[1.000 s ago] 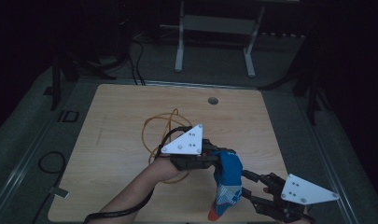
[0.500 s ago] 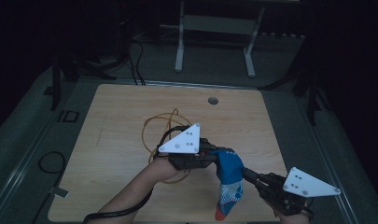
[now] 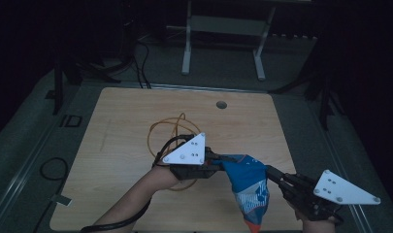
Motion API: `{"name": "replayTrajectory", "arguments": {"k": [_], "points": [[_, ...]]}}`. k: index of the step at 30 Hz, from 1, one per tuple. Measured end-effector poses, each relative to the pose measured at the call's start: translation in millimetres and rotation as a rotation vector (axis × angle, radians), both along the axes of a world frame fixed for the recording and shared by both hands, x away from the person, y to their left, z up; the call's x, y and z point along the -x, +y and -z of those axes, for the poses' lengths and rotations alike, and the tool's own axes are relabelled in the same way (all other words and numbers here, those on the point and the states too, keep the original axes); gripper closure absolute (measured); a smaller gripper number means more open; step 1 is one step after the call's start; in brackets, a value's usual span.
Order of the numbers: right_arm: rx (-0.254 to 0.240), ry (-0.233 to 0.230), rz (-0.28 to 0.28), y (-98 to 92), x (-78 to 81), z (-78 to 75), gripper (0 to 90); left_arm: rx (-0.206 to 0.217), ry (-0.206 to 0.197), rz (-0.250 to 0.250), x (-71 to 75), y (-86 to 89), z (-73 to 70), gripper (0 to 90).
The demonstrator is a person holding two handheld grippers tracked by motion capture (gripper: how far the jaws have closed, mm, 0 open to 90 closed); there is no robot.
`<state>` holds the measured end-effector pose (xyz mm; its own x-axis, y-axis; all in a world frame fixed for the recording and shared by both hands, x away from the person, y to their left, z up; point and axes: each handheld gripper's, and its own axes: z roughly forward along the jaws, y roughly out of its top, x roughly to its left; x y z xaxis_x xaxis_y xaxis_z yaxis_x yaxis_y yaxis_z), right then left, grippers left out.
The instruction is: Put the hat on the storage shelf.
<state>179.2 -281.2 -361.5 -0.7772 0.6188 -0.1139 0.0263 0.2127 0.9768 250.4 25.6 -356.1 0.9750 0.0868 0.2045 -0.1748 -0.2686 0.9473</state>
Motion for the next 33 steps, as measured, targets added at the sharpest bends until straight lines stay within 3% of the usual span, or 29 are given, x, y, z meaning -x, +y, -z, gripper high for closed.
{"name": "replayTrajectory", "arguments": {"k": [1,7,9,12,20,27,33], "points": [[0.002,-0.004,0.004,-0.1,-0.7,-1.5,90.0,-0.013,-0.001,-0.005,0.9,0.2,-0.1,85.0],[-0.001,0.004,0.017,0.3,-6.7,-8.3,90.0,0.01,0.016,-0.028,4.1,2.9,-3.0,69.7],[-0.002,0.005,0.031,0.7,-8.3,-11.5,90.0,0.004,0.004,-0.036,7.0,3.6,-4.9,59.5],[-0.004,0.005,0.044,1.7,-10.0,-14.7,90.0,-0.016,0.0,-0.034,12.2,2.5,-7.1,52.6],[-0.007,-0.001,0.065,3.3,-14.6,-20.5,90.0,-0.02,-0.029,-0.057,27.1,3.9,-12.9,40.5],[-0.016,-0.006,0.075,2.3,-18.8,-26.7,90.0,0.004,-0.041,-0.122,31.9,25.8,-15.8,39.3],[-0.024,-0.023,0.092,3.4,-23.5,-33.9,90.0,0.028,-0.049,-0.236,32.3,54.4,-12.6,39.3]]}}
